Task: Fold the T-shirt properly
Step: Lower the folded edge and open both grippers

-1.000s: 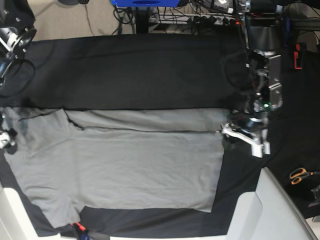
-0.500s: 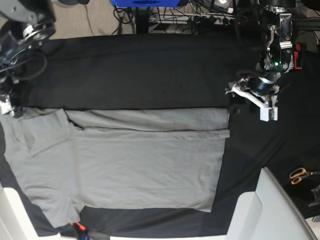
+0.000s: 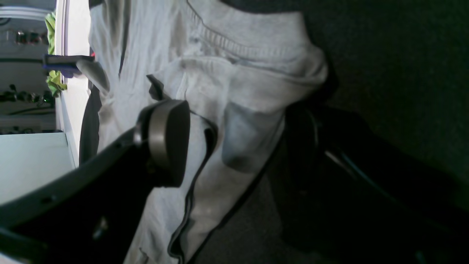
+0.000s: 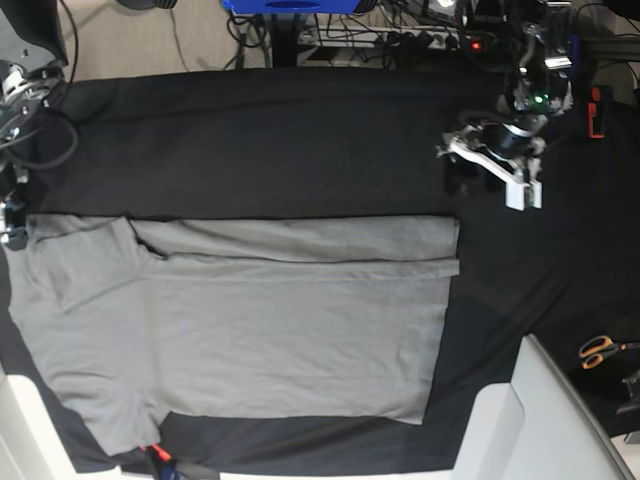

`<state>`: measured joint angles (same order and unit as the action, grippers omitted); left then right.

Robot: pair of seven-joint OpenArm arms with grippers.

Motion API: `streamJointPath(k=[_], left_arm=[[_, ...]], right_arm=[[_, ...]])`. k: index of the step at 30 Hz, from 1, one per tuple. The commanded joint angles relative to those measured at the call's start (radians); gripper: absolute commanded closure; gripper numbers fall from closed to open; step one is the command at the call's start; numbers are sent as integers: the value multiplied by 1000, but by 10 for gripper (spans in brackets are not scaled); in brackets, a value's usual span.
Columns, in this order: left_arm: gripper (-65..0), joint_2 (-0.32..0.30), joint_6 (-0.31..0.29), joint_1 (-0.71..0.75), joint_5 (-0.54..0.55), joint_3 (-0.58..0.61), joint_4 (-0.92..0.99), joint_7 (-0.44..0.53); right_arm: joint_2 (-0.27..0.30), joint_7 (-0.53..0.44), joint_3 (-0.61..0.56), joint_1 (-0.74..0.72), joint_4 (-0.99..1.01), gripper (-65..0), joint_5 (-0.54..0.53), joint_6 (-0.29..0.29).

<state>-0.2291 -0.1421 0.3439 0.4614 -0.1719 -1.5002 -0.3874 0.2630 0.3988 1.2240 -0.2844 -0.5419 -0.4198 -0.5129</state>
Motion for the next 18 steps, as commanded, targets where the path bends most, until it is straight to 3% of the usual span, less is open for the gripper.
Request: streamJointPath(k=[1,4,8,15,18], left_arm=[[-402,-6,-1,-6,9,-4,-12,21],[-402,21,-1,-6,9,-5,-12,21],[-402,30,-1,-4,9,-4,-10,21],[-402,53,-1,-35,15,-25,42,21],[-402,83,-1,-47,115,-82,82,21]], right_arm=[[15,12,-6,-9,-5,-372,12,12],[17,13,-6,-9,-4,-251,12,12],[15,18,-6,-9,-1,0,12,12],[6,19,-6,-3,1,-5,12,12],[-4,21,-6,9,1,-5,12,12]])
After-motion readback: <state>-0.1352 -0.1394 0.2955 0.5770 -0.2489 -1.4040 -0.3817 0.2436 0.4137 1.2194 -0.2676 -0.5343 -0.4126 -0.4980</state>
